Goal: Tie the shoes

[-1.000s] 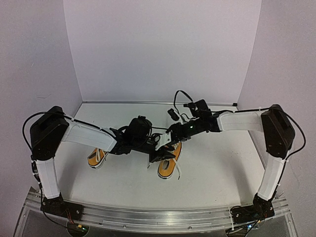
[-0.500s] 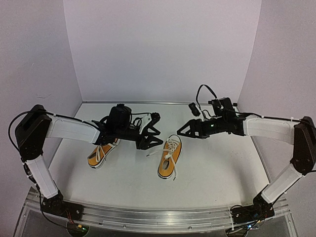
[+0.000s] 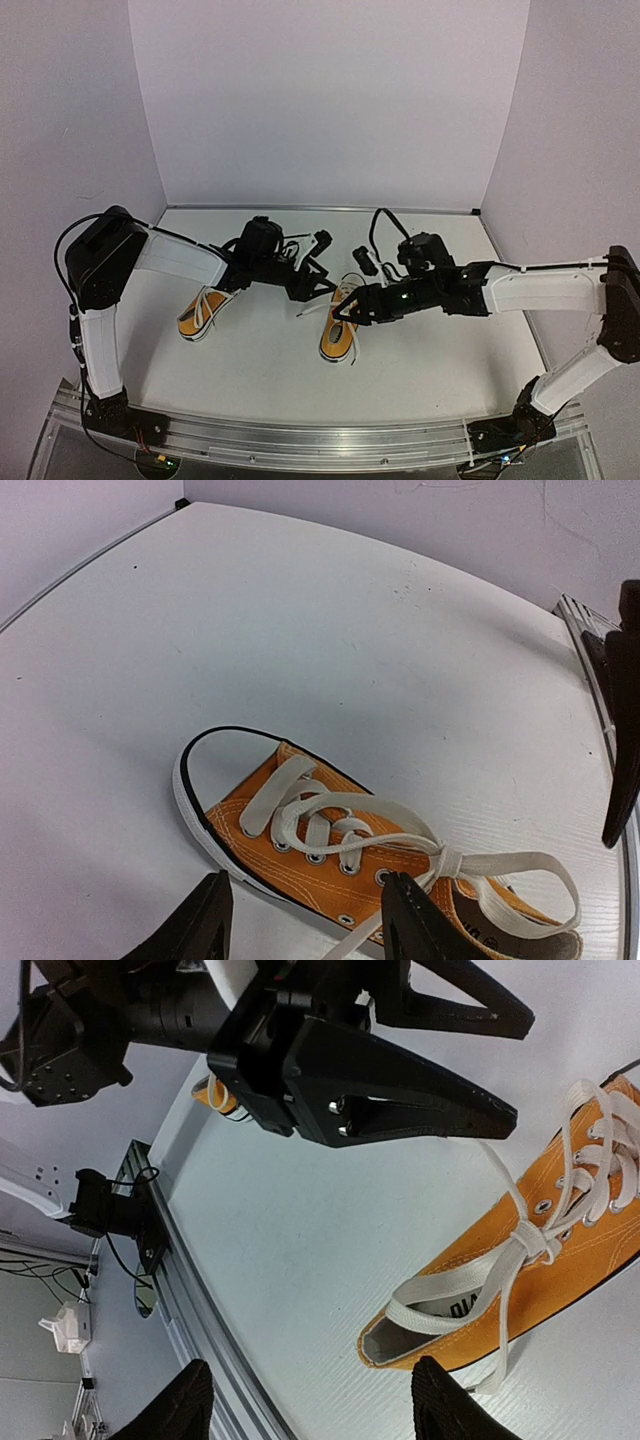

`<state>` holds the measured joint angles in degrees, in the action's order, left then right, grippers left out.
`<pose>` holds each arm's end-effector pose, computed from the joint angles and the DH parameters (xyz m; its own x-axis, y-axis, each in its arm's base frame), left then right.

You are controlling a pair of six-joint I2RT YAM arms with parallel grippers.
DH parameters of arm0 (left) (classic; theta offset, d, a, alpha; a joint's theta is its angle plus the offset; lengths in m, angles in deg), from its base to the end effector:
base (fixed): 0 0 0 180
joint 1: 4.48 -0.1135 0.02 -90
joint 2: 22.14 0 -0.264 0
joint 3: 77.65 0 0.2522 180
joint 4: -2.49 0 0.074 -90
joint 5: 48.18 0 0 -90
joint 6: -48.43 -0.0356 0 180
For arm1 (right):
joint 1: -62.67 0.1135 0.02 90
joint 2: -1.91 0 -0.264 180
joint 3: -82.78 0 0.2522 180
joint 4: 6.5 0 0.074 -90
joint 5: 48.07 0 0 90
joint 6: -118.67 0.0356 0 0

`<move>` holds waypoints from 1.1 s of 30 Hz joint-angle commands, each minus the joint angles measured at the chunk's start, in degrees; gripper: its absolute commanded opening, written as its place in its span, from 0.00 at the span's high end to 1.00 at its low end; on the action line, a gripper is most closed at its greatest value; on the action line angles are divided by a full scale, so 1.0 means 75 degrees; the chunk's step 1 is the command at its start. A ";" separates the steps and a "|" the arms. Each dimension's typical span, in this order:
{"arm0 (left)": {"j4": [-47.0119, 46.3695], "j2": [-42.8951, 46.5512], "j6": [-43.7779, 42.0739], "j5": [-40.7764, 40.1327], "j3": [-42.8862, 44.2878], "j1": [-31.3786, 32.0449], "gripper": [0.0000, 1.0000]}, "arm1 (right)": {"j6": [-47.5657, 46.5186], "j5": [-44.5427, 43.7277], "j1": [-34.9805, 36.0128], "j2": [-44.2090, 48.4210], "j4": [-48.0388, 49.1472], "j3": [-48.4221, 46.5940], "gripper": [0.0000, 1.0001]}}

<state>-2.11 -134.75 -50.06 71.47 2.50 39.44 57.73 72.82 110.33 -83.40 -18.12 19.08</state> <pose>0.2954 -0.3089 0.1728 -0.1974 0.3682 -0.9085 0.9575 0.2712 -0.0981 0.2022 0.2491 0.2264 -0.7712 -0.2275 -0.5945 -0.6280 0.4245 0.6522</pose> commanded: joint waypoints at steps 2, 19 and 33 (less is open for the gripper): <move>-0.0265 -0.0079 0.0194 -0.0105 0.0538 -0.0004 0.47 | 0.0484 -0.1242 0.0309 -0.0736 0.0241 -0.0486 0.35; -0.0049 -0.0650 0.0370 0.0270 0.1069 0.0059 0.39 | 0.0654 -0.2509 0.0638 -0.1658 -0.0462 -0.1024 0.35; -0.0038 -0.0858 0.0442 0.0491 0.1246 0.0192 0.52 | 0.0621 -0.3313 0.0636 -0.0857 -0.1011 -0.0682 0.64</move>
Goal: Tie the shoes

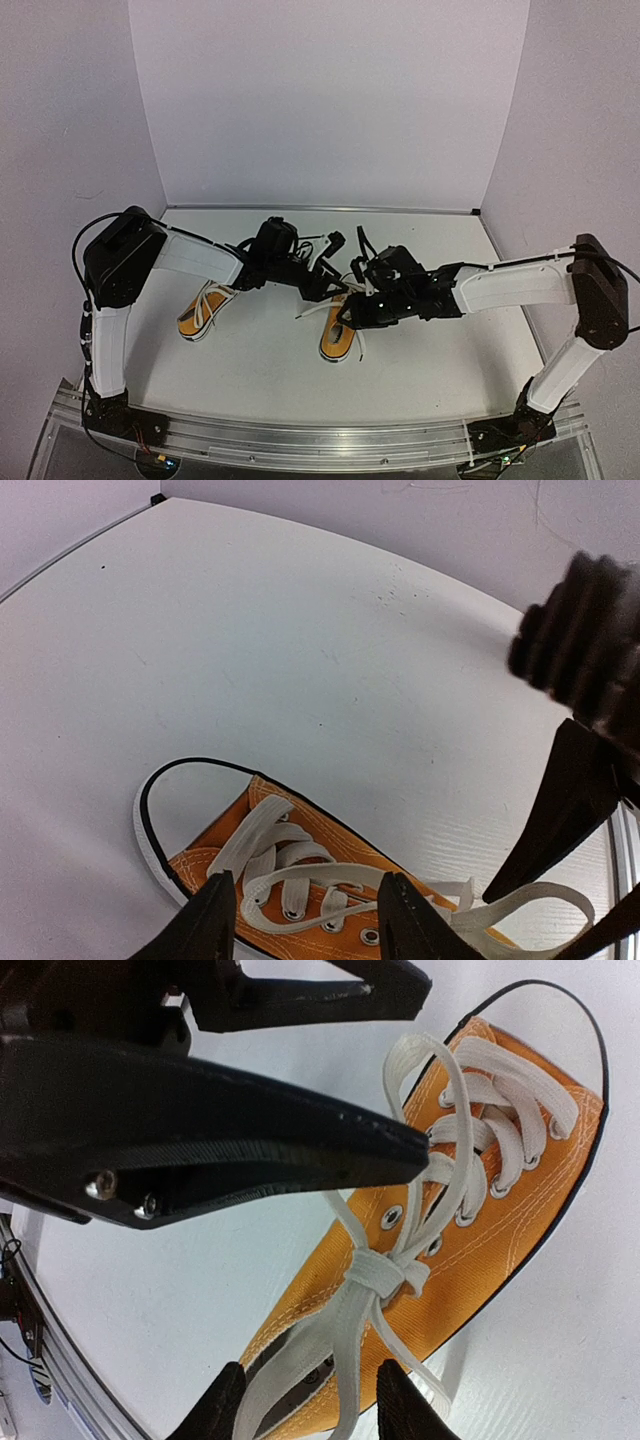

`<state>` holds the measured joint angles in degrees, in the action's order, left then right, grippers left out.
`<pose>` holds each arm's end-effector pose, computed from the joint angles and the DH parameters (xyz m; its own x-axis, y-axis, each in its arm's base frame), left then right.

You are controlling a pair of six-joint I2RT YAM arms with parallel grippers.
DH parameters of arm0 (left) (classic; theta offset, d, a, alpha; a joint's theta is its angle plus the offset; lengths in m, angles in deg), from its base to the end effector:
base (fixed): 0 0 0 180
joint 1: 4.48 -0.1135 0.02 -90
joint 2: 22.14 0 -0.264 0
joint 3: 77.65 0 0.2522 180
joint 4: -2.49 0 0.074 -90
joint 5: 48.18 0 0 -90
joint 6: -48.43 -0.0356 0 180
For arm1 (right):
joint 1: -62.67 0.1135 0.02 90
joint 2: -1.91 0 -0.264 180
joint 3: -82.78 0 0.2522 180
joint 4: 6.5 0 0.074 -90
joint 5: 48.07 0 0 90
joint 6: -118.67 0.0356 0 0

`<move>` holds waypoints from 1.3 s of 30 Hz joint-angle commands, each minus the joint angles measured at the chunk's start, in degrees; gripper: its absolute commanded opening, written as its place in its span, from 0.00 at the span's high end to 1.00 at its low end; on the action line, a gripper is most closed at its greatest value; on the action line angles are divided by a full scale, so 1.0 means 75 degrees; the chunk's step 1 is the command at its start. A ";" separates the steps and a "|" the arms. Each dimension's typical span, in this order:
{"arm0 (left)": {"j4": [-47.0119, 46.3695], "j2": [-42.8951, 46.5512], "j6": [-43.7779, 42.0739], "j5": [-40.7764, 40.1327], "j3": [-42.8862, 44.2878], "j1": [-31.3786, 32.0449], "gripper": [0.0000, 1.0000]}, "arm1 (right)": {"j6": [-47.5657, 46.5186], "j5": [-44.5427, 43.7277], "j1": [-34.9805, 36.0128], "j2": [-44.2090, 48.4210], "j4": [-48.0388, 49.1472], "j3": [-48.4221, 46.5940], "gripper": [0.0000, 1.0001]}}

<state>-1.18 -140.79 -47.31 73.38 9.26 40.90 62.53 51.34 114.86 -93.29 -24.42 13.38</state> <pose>0.3050 -0.3356 0.1634 -0.2358 0.3602 -0.9026 0.9593 0.2349 -0.1568 0.2099 0.2800 0.1912 -0.8265 -0.1685 -0.5372 -0.4713 0.7289 0.4965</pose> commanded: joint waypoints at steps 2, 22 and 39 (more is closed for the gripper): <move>-0.0279 -0.0004 0.0152 0.0332 0.0276 -0.0004 0.57 | -0.0042 -0.0496 0.0023 0.0529 -0.0213 0.0117 0.71; -0.0770 0.0090 0.0914 -0.0022 0.0001 -0.0332 0.41 | -0.0167 -0.0629 -0.0038 0.0748 -0.0394 0.0305 1.00; -0.1874 -0.0743 0.2689 0.1781 0.0228 -0.0475 0.47 | -0.0305 -0.0669 -0.0108 0.0710 -0.0394 0.0297 1.00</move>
<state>-9.80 -146.10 -30.71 82.03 9.17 37.21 61.10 47.47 114.45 -88.90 -27.26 15.57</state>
